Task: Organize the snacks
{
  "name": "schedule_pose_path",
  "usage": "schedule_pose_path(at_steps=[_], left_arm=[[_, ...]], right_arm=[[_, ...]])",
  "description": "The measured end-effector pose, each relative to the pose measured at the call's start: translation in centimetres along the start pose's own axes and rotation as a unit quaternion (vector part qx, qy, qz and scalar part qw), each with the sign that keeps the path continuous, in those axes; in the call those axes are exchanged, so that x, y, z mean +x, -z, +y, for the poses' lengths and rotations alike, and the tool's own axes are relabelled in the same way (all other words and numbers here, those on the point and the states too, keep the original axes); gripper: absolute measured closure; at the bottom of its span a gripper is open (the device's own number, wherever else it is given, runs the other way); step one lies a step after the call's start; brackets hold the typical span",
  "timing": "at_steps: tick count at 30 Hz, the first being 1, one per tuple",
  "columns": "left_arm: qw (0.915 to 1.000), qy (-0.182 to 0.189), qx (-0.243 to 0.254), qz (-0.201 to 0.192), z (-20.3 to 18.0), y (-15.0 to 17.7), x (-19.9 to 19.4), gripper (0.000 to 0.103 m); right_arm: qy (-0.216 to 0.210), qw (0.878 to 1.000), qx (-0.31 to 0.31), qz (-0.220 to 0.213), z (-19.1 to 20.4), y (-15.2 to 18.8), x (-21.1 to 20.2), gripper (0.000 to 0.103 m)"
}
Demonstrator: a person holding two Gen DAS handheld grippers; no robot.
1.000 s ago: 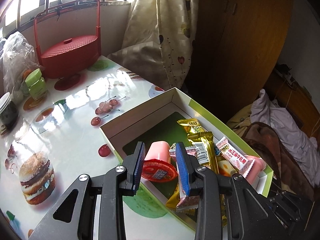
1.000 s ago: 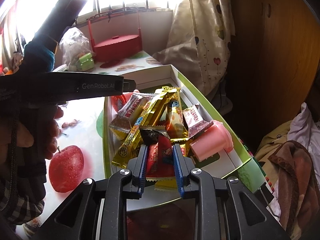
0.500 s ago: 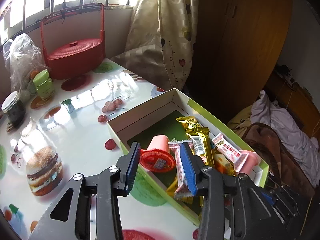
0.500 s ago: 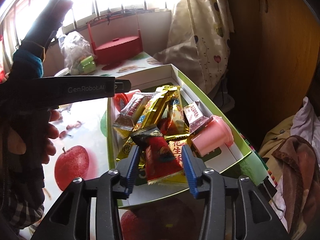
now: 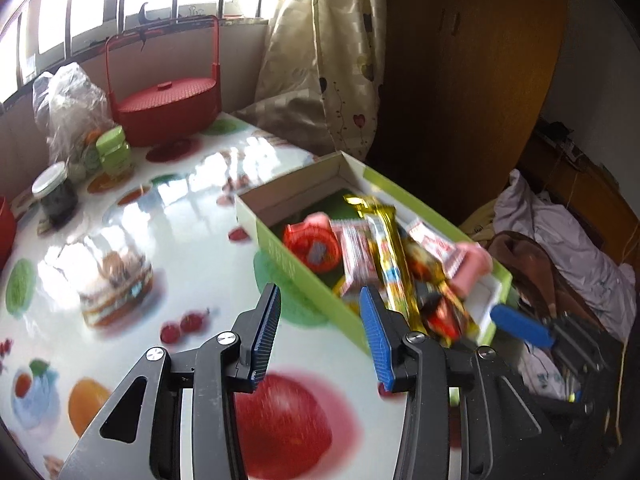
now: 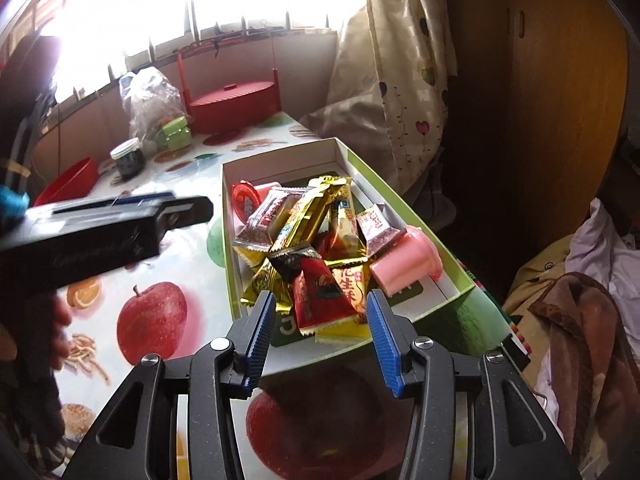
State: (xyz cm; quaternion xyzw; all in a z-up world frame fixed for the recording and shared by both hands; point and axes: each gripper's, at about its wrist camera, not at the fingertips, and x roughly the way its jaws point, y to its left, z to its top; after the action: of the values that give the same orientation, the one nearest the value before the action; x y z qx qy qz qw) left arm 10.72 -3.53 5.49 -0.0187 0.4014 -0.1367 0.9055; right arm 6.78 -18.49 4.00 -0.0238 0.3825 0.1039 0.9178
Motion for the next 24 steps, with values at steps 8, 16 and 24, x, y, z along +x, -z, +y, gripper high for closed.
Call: schedule_pose_path(at_steps=[8, 16, 24], left_arm=[[0.9986, -0.005, 0.019, 0.048, -0.9, 4.9, -0.1, 0.060], [0.9980, -0.002, 0.015, 0.062, -1.5, 7.0, -0.2, 0.060], [0.9978, -0.012, 0.015, 0.063, -1.9, 7.6, 0.1, 0.058]], right_arm=[[0.012, 1.000, -0.011, 0.016, 0.4, 1.9, -1.2, 0.050], [0.022, 0.999, -0.002, 0.024, 0.1, 3.5, -1.7, 0.047], [0.019, 0.998, 0.006, 0.062, 0.2, 4.8, -0.2, 0.047]])
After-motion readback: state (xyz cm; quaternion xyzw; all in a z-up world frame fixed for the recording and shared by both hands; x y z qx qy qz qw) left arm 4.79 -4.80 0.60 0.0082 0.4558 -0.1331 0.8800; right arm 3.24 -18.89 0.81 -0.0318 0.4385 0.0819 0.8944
